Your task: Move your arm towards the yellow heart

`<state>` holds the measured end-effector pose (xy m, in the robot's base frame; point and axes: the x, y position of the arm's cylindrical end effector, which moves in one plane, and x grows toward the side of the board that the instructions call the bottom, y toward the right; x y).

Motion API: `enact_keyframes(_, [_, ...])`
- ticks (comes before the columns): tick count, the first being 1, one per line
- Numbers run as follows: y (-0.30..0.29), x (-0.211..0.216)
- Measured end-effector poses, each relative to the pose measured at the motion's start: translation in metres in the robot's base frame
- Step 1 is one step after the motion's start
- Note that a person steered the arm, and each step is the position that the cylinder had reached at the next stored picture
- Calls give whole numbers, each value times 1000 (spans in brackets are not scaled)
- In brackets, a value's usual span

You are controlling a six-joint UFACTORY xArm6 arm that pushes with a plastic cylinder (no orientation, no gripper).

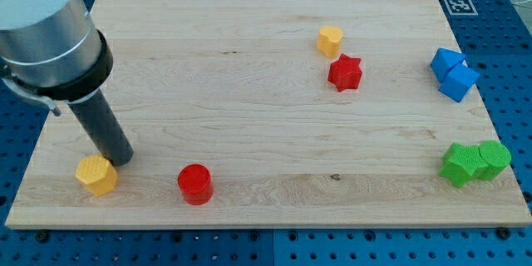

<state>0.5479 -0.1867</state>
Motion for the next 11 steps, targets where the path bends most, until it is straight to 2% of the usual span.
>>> enact_keyframes(2, [0, -5])
enact_keyframes(4, [4, -86])
enact_keyframes(5, [27, -110])
enact_keyframes(6, [44, -153])
enact_keyframes(7, [65, -233])
enact_keyframes(8, [94, -297])
enact_keyframes(9, [164, -330])
enact_keyframes(10, [238, -336])
enact_keyframes(11, [282, -328])
